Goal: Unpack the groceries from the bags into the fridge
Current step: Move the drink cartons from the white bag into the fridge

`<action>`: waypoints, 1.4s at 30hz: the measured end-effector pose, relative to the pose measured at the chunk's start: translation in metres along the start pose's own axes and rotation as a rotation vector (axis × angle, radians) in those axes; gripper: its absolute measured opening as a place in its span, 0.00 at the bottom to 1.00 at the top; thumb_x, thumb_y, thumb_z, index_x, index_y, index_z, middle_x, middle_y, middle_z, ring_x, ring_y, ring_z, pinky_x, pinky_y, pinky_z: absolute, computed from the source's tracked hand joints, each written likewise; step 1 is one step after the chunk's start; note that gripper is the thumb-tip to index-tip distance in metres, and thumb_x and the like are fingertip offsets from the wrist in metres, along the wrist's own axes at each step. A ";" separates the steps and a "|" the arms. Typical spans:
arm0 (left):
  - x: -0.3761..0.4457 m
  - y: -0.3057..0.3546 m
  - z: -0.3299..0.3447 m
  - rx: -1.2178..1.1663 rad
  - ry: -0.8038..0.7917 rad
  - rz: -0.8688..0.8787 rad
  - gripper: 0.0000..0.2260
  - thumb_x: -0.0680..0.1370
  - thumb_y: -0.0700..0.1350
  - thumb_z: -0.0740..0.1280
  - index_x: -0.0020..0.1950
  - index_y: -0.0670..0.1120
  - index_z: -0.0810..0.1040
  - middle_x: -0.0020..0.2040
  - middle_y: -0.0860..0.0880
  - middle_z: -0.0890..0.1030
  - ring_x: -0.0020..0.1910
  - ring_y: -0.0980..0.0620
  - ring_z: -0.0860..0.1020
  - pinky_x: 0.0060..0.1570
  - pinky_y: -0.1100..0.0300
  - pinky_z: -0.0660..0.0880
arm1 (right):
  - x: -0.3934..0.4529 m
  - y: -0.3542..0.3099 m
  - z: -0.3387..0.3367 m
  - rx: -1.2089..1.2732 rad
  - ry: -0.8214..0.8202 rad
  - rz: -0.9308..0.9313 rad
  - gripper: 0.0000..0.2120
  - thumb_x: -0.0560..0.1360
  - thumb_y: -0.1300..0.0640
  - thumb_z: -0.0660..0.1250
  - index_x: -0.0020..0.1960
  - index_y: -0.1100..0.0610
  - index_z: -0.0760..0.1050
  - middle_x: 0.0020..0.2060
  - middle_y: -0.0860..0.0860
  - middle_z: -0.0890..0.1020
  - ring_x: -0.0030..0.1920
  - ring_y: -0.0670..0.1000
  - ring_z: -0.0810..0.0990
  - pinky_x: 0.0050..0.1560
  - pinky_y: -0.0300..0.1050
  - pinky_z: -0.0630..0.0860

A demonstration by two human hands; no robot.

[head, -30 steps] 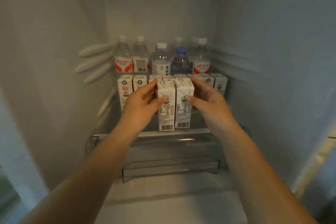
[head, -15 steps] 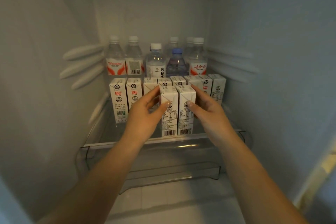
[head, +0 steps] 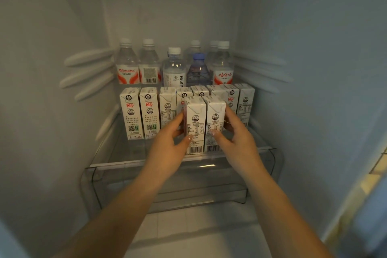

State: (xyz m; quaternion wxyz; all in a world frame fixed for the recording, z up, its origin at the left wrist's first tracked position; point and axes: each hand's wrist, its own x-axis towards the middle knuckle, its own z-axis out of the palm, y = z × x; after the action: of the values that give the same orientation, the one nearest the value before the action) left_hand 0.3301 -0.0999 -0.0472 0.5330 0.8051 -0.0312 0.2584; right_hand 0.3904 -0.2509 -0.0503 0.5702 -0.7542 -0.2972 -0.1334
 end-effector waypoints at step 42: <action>0.054 0.006 0.103 0.053 0.006 0.074 0.26 0.74 0.35 0.68 0.69 0.53 0.69 0.61 0.50 0.77 0.59 0.57 0.75 0.61 0.65 0.72 | 0.025 0.037 -0.046 -0.059 0.312 0.114 0.34 0.72 0.71 0.63 0.72 0.50 0.61 0.63 0.48 0.75 0.61 0.45 0.75 0.59 0.41 0.74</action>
State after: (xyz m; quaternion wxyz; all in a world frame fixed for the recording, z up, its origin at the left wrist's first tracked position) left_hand 0.4139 -0.1799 -0.0489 0.5018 0.8164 -0.0523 0.2810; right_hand 0.4381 -0.2931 -0.0513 0.5936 -0.7564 -0.1577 -0.2248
